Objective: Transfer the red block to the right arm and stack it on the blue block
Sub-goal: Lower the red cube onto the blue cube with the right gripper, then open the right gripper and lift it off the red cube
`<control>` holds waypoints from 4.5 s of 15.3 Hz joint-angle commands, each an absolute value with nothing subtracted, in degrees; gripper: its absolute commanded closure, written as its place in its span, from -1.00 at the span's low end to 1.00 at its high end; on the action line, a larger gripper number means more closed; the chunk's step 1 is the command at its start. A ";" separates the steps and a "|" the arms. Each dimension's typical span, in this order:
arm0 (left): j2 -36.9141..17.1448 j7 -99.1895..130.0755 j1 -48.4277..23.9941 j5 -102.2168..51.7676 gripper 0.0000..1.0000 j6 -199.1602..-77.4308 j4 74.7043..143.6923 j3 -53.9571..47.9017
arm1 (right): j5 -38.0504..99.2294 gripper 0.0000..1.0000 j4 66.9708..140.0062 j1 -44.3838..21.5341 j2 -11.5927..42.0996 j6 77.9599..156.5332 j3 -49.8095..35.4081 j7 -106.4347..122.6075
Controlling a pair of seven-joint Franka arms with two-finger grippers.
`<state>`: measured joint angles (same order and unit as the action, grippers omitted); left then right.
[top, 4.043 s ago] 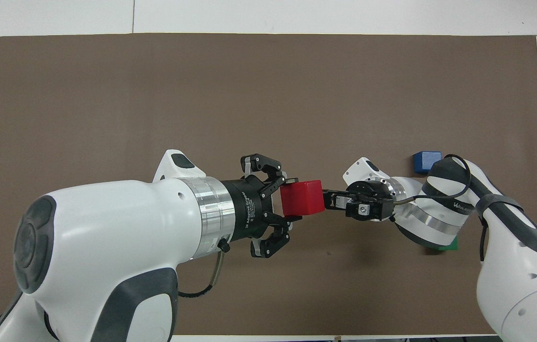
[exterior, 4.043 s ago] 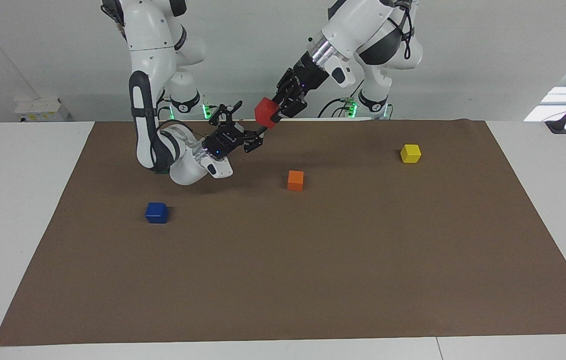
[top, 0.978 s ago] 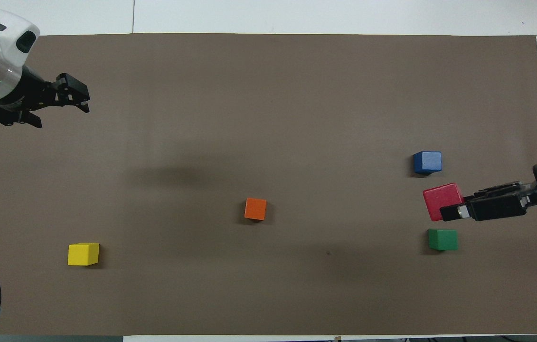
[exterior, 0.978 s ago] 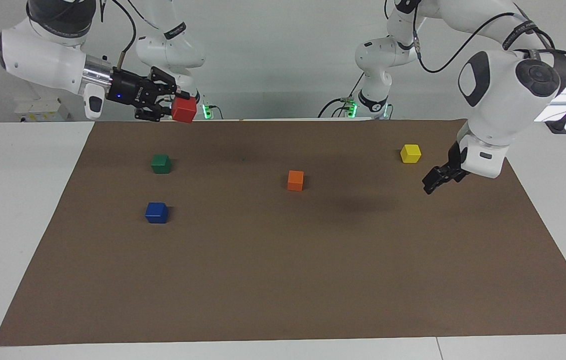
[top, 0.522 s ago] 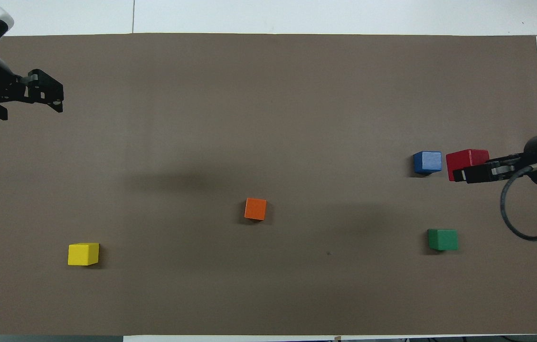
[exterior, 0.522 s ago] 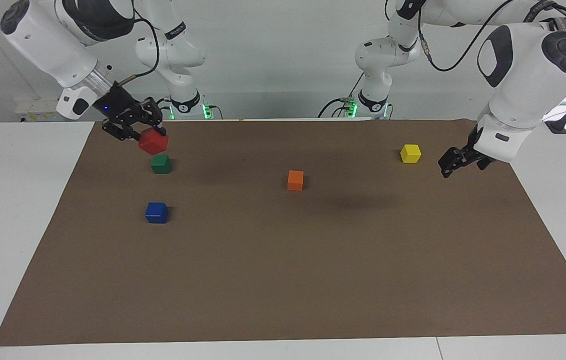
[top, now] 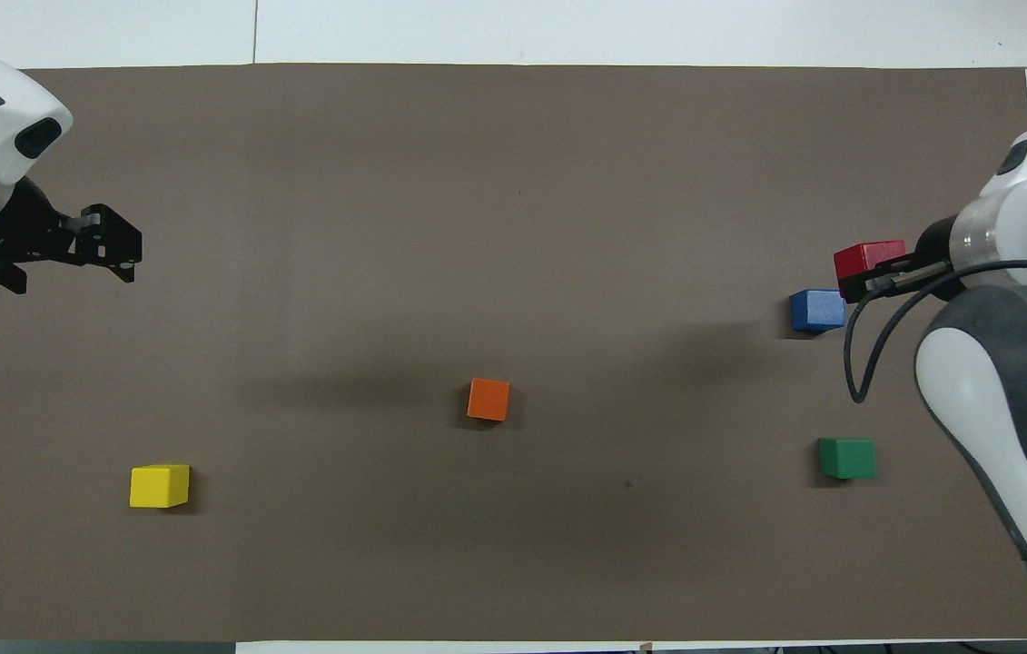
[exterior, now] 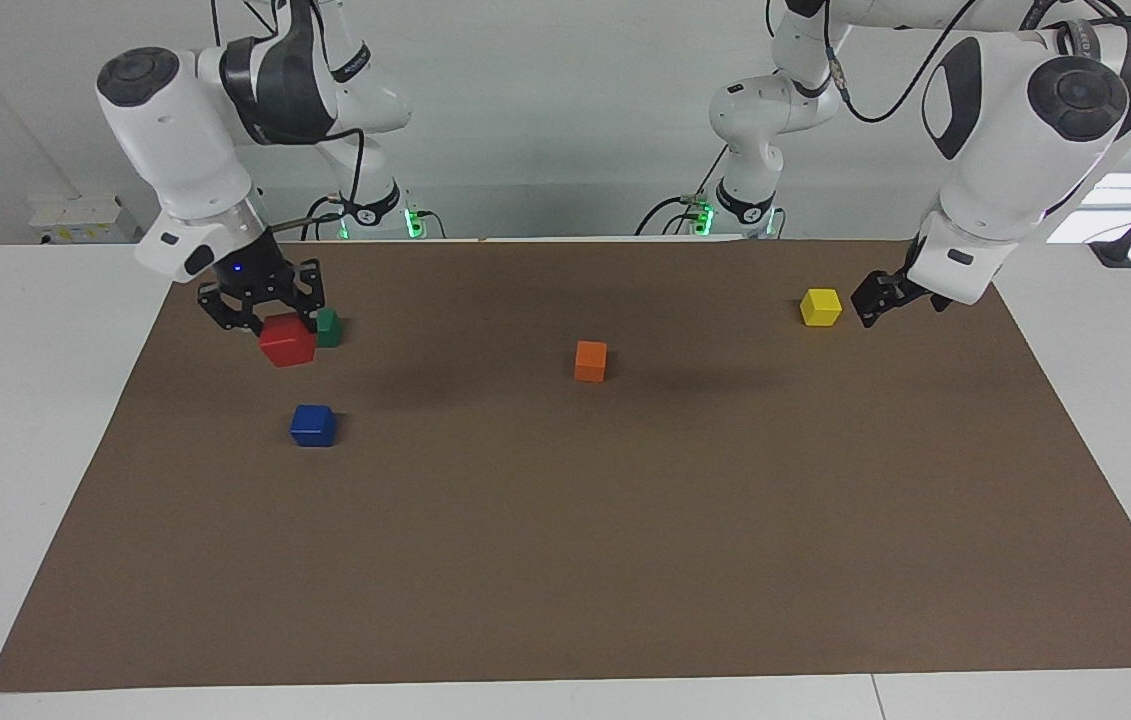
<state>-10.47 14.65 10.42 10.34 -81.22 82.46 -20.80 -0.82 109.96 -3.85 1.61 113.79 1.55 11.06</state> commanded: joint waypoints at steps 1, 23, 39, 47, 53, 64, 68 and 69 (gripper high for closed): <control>-7.82 13.80 12.22 8.62 -1.00 -82.35 85.43 -20.48 | -4.74 1.00 109.42 -3.96 5.44 115.40 1.49 3.90; -4.83 15.29 -10.63 0.09 -1.00 -88.95 88.51 3.78 | -8.79 1.00 121.81 -4.13 5.80 128.23 1.49 -3.43; -4.04 14.94 -7.82 -0.35 -1.00 -91.32 88.51 1.24 | -8.70 1.00 125.77 -1.94 4.57 132.89 1.58 -3.08; -3.87 15.64 -4.13 -0.35 -1.00 -91.49 88.33 -2.46 | -8.44 1.00 125.24 -1.94 4.66 132.54 1.49 -3.78; -3.60 15.47 -4.22 -0.44 -1.00 -91.14 88.42 -2.90 | -7.56 0.22 124.81 -1.76 4.57 131.84 1.58 -3.78; -2.99 15.73 -4.04 -0.44 -1.00 -90.70 88.86 -2.46 | -5.27 -1.00 123.32 -1.76 4.04 130.18 1.67 -3.52; -2.99 15.73 -4.13 -0.35 -1.00 -90.70 88.86 -2.46 | -5.36 -1.00 114.64 -1.93 2.99 116.84 1.67 -2.47; -2.99 15.73 -4.13 -0.35 -1.00 -90.70 88.86 -2.46 | -5.36 -1.00 112.61 -1.85 2.29 113.85 1.58 -1.24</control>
<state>-4.68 15.36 -4.73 0.66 -90.40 86.94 -2.24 -6.13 117.11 -2.36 3.92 120.20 2.02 -2.72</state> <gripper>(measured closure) 0.000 0.000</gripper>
